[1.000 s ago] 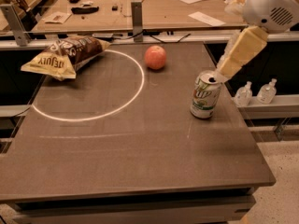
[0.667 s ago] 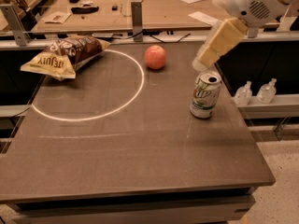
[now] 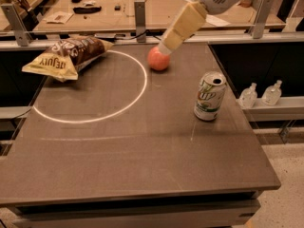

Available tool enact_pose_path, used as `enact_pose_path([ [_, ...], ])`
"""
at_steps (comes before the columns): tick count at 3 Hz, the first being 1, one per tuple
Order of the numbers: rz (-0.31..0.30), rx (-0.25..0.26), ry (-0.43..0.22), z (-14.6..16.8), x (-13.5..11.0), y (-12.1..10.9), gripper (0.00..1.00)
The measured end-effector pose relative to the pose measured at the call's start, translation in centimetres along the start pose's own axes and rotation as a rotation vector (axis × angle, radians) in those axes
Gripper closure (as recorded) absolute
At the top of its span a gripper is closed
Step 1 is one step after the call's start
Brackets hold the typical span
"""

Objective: Move brown chip bag near 7up can

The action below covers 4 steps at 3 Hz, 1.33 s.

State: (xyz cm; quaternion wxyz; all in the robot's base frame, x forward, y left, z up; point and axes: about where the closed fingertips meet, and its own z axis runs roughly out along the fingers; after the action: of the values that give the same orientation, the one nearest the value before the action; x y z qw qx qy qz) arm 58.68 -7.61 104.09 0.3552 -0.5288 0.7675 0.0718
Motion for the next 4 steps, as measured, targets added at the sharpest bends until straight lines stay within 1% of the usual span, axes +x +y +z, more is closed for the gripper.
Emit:
enact_pose_path([
  [1, 0.018, -0.064, 0.031, 2.8, -3.6, 1.0, 0.00],
  [2, 0.018, -0.064, 0.031, 2.8, -3.6, 1.0, 0.00],
  [3, 0.047, -0.007, 0.032, 3.7, -4.2, 1.0, 0.00],
  [4, 0.055, 0.098, 0.017, 5.2, -4.8, 1.3, 0.00],
])
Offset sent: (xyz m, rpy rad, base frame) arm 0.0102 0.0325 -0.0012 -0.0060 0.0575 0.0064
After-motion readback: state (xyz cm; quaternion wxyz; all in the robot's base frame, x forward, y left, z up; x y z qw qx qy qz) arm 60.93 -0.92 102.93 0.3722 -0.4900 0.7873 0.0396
